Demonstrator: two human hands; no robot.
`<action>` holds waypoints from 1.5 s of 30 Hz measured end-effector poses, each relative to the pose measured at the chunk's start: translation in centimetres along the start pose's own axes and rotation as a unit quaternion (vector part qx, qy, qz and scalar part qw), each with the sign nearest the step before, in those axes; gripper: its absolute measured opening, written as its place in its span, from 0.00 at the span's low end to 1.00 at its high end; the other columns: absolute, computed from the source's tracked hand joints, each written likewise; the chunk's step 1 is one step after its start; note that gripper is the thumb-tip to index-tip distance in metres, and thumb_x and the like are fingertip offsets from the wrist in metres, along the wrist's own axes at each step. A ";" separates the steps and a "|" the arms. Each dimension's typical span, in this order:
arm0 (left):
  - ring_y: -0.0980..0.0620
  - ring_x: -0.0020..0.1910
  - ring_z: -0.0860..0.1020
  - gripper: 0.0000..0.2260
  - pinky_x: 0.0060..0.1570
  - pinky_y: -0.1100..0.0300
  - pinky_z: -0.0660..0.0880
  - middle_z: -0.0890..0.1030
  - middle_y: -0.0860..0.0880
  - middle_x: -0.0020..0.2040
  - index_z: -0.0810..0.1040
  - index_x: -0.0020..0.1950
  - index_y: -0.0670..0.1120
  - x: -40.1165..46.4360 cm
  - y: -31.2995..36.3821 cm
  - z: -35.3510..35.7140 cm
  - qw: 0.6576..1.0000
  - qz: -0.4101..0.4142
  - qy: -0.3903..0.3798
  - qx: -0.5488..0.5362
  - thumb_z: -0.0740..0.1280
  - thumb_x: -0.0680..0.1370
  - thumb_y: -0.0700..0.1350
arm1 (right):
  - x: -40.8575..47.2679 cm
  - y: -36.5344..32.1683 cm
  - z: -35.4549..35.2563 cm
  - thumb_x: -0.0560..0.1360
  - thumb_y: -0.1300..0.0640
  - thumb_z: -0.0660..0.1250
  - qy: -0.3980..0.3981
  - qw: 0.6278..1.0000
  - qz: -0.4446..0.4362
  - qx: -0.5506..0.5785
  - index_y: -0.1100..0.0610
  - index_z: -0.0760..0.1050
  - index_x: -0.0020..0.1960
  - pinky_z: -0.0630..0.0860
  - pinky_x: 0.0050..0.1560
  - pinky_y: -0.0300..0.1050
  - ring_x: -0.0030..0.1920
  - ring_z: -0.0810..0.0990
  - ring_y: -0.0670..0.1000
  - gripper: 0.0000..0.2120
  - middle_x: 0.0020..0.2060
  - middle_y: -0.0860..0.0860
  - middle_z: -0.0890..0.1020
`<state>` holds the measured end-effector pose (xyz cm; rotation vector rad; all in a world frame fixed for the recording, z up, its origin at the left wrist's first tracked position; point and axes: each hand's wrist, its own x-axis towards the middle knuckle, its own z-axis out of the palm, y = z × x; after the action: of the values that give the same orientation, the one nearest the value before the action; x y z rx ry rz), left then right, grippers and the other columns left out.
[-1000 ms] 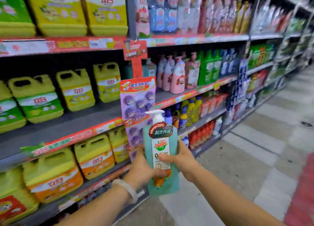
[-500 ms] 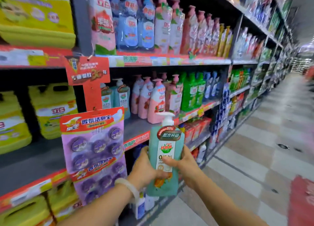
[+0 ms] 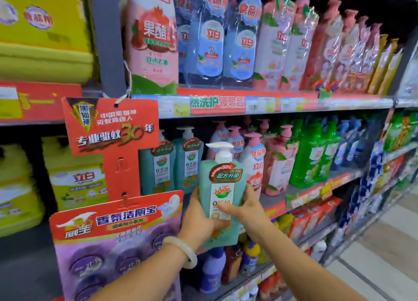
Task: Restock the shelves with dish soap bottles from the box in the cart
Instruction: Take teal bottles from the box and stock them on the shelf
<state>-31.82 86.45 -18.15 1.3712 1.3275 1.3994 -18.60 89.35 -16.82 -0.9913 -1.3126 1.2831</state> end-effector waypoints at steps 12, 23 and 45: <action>0.58 0.49 0.79 0.28 0.45 0.61 0.78 0.79 0.53 0.50 0.69 0.53 0.53 5.0 -3.5 1.1 0.978 -0.039 0.202 -0.019 0.75 0.63 0.29 | 10.7 3.0 1.0 0.55 0.68 0.77 -0.189 0.981 0.026 -0.039 0.57 0.68 0.59 0.81 0.42 0.42 0.46 0.84 0.47 0.35 0.49 0.52 0.82; 0.64 0.49 0.75 0.35 0.40 0.78 0.72 0.76 0.48 0.58 0.59 0.73 0.41 5.4 -4.5 -0.1 0.940 -0.058 0.335 -0.001 0.68 0.70 0.25 | 14.2 4.1 5.0 0.68 0.65 0.75 -0.363 0.909 -0.016 -0.206 0.47 0.71 0.47 0.75 0.60 0.45 0.56 0.79 0.49 0.19 0.55 0.49 0.81; 0.47 0.68 0.70 0.30 0.63 0.57 0.67 0.71 0.48 0.69 0.58 0.75 0.51 6.6 -4.5 -3.0 0.902 -0.201 0.373 0.088 0.62 0.77 0.32 | 15.2 6.0 7.5 0.73 0.51 0.69 -0.329 0.912 -0.036 -0.241 0.55 0.60 0.69 0.73 0.63 0.52 0.63 0.74 0.55 0.29 0.63 0.54 0.75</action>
<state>-36.29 93.18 -20.87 0.5794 2.1273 1.5901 -28.90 103.61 -20.52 -0.8434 -2.2471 1.3158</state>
